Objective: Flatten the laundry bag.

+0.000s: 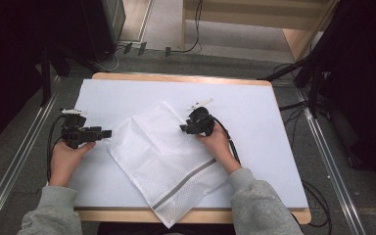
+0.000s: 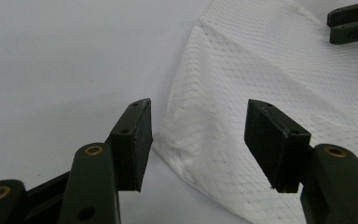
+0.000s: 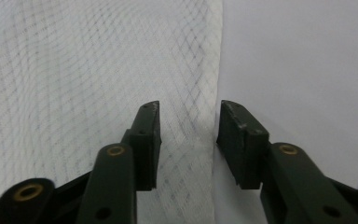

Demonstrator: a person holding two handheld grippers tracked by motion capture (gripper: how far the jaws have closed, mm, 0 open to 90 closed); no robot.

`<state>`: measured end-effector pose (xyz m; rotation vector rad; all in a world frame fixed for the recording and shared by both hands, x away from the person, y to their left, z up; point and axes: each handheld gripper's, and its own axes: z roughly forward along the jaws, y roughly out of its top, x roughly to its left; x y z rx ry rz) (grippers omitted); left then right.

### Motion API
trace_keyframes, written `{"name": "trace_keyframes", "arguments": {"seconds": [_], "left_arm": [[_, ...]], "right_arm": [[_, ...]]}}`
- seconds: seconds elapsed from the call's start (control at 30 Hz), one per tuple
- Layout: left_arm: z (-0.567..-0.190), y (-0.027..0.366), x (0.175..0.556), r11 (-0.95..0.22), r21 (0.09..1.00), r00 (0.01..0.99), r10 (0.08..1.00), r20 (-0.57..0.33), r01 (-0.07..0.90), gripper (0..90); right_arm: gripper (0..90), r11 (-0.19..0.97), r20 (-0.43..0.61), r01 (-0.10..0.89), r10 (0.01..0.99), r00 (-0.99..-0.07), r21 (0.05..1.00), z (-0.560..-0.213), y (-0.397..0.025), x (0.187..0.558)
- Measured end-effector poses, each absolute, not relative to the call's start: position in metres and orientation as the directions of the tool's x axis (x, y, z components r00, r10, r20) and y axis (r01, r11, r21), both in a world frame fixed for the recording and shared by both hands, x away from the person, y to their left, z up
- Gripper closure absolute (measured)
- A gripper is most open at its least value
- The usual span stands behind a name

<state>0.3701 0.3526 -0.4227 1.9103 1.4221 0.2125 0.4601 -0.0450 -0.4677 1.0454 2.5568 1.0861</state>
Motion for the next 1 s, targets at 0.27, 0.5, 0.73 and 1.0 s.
{"name": "trace_keyframes", "arguments": {"seconds": [0.27, 0.5, 0.73, 1.0], "left_arm": [[-0.425, 0.356, 0.370, -0.094, 0.589, 0.350, 0.874, -0.338, 0.803, 65.4], [-0.435, 0.355, 0.374, -0.101, 0.565, 0.330, 0.888, -0.321, 0.819, 67.9], [-0.446, 0.348, 0.385, -0.118, 0.558, 0.323, 0.902, -0.285, 0.822, 71.9], [-0.443, 0.346, 0.390, -0.111, 0.570, 0.334, 0.892, -0.304, 0.814, 90.0]], "right_arm": [[88.9, 0.475, 0.124, 0.562, 0.679, -0.724, 0.678, -0.468, -0.045, 0.461], [88.9, 0.475, 0.128, 0.566, 0.679, -0.722, 0.674, -0.467, -0.046, 0.461], [88.9, 0.473, 0.132, 0.569, 0.680, -0.722, 0.673, -0.467, -0.046, 0.461], [89.8, 0.470, 0.140, 0.576, 0.681, -0.719, 0.669, -0.467, -0.048, 0.461]]}}
